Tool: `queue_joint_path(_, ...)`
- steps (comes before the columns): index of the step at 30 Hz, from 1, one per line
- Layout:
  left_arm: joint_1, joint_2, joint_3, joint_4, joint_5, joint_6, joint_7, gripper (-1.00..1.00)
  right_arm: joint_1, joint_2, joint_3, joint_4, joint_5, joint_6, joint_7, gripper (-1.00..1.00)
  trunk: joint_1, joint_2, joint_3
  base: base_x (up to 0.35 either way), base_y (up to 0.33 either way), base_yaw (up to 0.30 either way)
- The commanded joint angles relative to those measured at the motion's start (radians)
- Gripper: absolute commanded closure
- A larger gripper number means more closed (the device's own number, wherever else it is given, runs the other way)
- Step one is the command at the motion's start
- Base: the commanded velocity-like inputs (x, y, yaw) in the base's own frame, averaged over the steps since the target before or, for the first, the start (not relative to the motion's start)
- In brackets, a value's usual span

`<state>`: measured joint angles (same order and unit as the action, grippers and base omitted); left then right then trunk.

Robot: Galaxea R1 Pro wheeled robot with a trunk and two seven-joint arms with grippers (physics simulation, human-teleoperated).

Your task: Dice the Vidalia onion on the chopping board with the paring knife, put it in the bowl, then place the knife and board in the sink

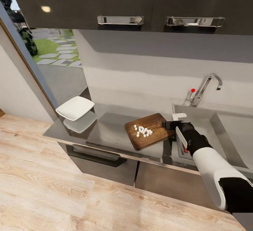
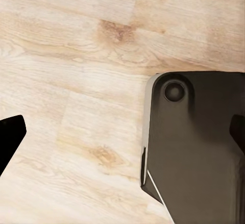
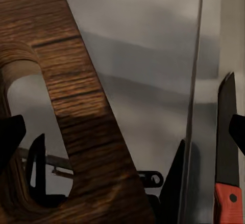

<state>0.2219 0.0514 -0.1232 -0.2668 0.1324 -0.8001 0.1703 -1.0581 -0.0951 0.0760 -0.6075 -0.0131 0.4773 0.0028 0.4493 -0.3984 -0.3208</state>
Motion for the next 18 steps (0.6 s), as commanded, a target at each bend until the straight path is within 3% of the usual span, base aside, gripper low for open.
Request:
queue_joint_path(1,0.0,0.001,-0.009,-0.002,0.009,-0.001,0.003,-1.0,0.0,0.001,0.005,-0.001,-0.004,0.006,0.0,-1.0,0.001,-0.002,-0.002,0.0,0.0,0.0)
queue_joint_path(18,0.001,0.001,-0.009,0.001,0.01,-0.001,0.003,-1.0,0.0,0.006,0.004,0.012,-0.002,0.006,-0.004,-1.0,0.001,-0.002,-0.002,0.0,0.0,0.0)
